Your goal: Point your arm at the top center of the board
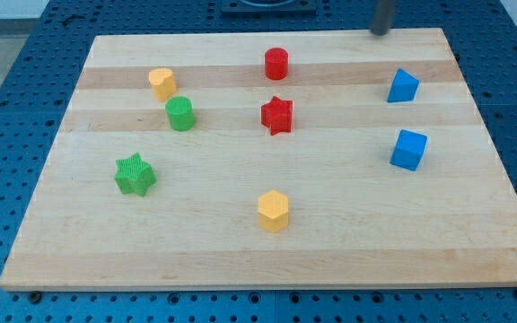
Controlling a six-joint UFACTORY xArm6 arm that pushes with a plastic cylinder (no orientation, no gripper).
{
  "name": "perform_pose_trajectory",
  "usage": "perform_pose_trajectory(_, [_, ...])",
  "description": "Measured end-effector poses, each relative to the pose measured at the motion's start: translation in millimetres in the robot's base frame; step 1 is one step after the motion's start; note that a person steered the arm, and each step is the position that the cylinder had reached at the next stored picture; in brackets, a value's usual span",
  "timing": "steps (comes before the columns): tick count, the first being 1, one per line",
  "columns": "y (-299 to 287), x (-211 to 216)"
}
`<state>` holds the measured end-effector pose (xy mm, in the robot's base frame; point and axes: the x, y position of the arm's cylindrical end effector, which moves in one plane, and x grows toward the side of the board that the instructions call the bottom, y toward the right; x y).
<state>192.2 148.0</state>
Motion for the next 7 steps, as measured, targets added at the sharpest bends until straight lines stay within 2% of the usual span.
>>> perform_pose_trajectory(1, [-62,0])
perform_pose_trajectory(4, [-72,0])
perform_pose_trajectory(5, [-109,1])
perform_pose_trajectory(6, [-134,10])
perform_pose_trajectory(7, [-134,39])
